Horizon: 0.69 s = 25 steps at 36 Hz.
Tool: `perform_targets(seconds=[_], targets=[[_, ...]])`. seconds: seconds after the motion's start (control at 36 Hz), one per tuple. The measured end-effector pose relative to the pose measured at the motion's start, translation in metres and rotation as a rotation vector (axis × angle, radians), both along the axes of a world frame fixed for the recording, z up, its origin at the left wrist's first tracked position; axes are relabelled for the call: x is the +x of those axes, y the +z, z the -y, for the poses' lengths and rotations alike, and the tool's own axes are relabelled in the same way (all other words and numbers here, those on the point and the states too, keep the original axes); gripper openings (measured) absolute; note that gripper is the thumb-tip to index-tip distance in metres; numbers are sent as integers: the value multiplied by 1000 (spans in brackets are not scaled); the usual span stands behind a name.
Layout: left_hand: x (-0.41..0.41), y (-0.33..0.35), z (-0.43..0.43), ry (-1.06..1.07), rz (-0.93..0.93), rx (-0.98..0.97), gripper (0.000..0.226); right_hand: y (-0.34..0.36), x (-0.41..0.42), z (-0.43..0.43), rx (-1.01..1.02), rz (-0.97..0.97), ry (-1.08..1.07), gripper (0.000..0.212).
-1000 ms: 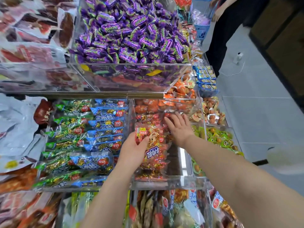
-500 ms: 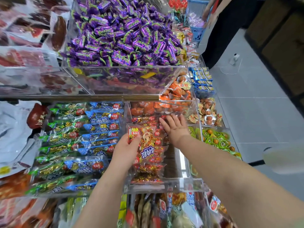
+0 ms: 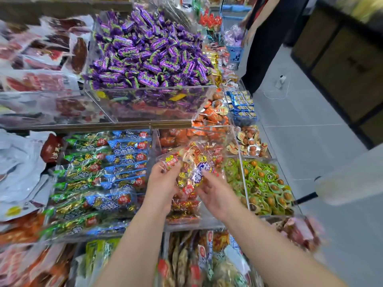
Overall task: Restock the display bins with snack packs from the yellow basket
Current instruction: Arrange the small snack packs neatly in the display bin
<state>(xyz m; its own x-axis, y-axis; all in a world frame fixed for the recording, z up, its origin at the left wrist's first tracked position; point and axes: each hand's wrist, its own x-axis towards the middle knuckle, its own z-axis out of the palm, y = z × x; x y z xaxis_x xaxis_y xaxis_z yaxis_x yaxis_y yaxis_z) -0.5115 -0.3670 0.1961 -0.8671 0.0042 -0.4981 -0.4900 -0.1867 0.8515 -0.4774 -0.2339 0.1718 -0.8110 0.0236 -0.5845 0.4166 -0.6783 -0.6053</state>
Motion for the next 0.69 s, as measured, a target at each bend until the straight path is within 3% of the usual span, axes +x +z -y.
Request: perform_targets(seconds=[0.08,0.22,0.31,0.33,0.39,0.44,0.56,0.69], targets=[[5,4,-2,-68,-34,-84,19,4,7,12,-124,-11,-29,19],[6,10,17,-156,-362,-650,20,12,-1,3,-5,-36,-64,39],[-1,14,38,-152,-663,-1120,41,19,-15,-21,322,-46,-91,55],[-7,12,45,-180,-687,-1285,49,23,-19,-30,469,-35,-83,61],[-22,8,55,-325,-525,-1542,79,32,-27,-45,740,-46,-10,63],[-36,-1,61,-437,-364,-1585,100,38,-36,-57,1013,-114,123,60],[-50,-22,59,-525,-249,-1487,111,46,-54,-68,1602,-132,512,49],[-48,-36,50,-443,-315,-1573,104,37,-72,-52,1874,-23,1076,51]])
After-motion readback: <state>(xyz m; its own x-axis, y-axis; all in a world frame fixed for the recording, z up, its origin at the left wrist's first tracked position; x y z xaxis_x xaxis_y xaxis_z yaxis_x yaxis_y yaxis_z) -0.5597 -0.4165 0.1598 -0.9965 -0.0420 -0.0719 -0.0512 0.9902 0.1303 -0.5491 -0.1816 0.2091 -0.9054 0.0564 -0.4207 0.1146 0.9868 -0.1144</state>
